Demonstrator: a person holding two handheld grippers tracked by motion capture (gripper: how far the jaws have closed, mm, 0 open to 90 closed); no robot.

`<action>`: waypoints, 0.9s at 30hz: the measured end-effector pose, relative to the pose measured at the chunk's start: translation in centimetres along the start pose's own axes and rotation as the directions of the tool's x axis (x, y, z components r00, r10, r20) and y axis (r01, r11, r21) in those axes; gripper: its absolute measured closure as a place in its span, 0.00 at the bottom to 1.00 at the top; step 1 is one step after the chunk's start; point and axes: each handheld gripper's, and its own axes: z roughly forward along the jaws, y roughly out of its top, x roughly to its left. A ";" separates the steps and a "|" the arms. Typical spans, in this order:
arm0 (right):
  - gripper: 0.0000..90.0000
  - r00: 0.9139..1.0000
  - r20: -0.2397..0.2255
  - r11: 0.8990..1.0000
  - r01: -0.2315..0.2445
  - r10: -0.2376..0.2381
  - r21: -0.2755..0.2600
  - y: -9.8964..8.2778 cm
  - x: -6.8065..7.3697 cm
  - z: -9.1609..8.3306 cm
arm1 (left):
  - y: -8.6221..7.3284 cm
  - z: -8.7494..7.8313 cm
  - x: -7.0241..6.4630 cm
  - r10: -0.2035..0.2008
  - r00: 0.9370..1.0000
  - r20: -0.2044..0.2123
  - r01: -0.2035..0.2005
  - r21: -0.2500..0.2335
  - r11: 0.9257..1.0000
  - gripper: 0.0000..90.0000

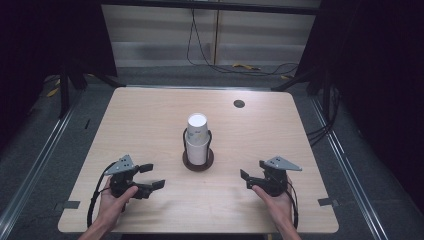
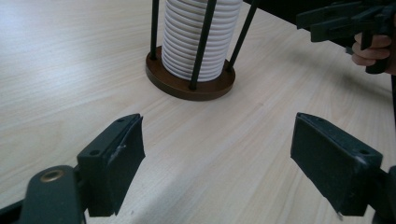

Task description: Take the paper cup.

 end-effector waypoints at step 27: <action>0.18 0.977 -0.207 0.998 0.059 -0.059 -0.006 3.7 3.5 1.6 | -0.2 0.0 -0.9 0.001 0.999 0.044 -0.002 0.032 0.999 0.19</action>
